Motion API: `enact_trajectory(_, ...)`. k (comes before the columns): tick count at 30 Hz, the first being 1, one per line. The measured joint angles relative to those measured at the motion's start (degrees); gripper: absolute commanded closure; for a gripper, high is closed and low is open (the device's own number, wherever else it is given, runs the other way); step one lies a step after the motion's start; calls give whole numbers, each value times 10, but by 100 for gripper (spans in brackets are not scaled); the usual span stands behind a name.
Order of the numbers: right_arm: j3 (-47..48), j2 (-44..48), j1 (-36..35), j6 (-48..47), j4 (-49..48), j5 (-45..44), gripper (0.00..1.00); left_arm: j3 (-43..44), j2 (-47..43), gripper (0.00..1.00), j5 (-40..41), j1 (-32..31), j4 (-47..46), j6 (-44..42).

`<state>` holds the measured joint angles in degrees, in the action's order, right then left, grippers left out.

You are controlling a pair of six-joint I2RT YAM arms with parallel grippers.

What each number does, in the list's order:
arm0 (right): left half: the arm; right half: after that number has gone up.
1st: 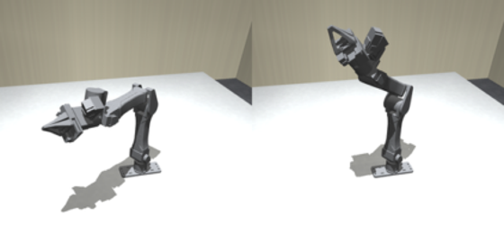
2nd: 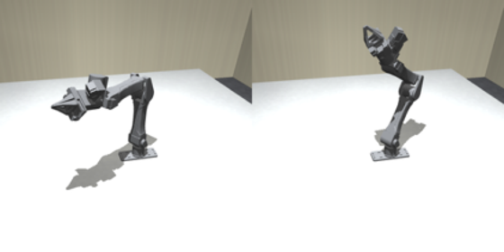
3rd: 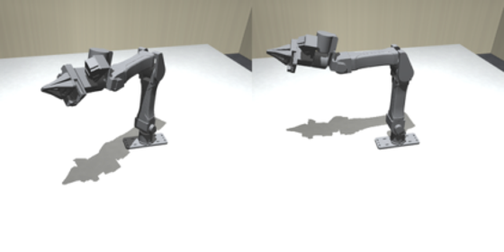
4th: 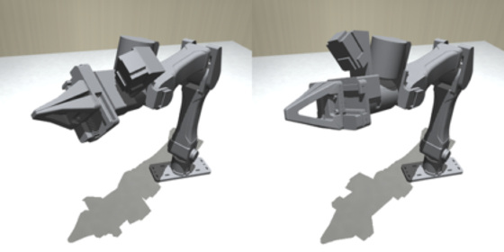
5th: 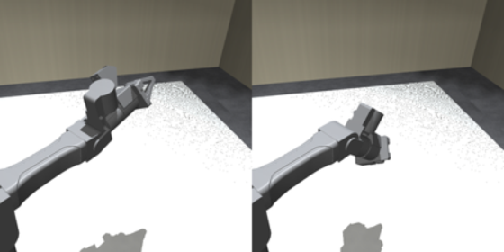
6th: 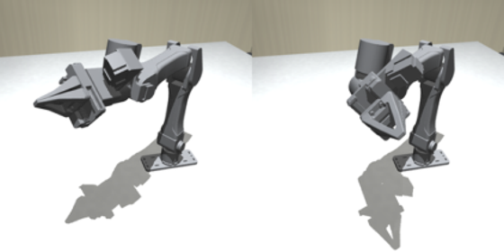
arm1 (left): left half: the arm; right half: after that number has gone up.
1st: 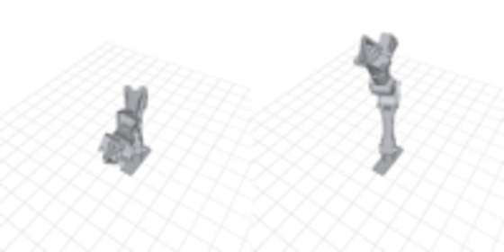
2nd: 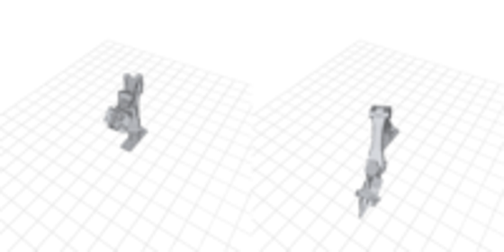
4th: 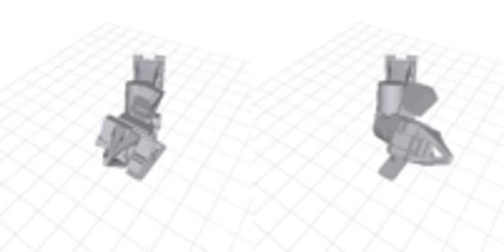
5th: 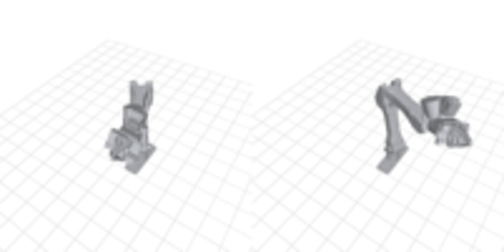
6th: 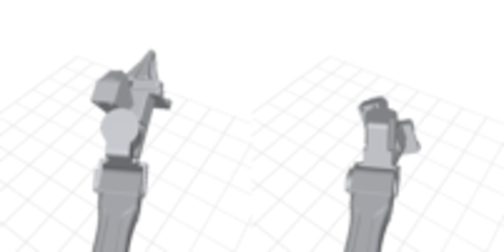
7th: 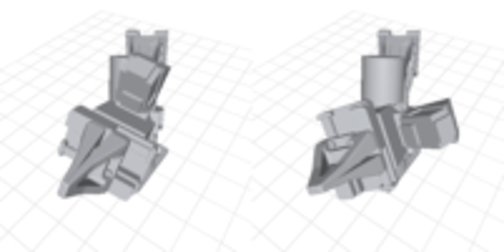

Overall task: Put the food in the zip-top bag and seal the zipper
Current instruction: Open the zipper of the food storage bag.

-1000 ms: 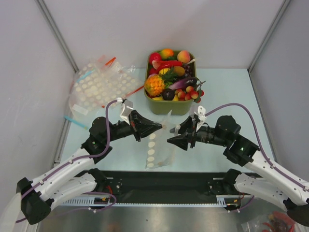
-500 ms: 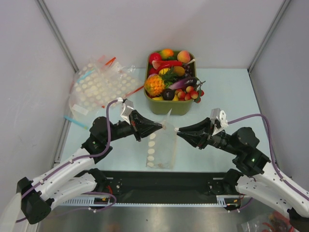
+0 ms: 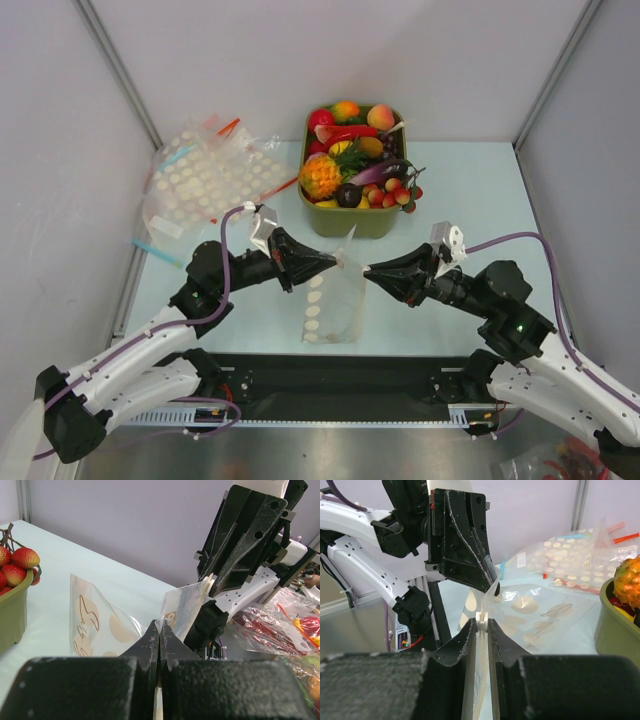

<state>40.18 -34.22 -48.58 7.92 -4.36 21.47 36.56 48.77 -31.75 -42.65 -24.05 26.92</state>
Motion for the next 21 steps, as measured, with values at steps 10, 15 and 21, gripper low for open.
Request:
enact_trajectory(10,0,-1,0,-1,-2,2,95,0,10,100,-2,-2,-5,0)
enact_trajectory(15,0,-6,0,2,-2,3,100,0,10,40,-3,-3,-5,-4)
enact_trajectory(21,0,-33,0,7,-2,16,100,0,-2,19,1,-4,-5,-3)
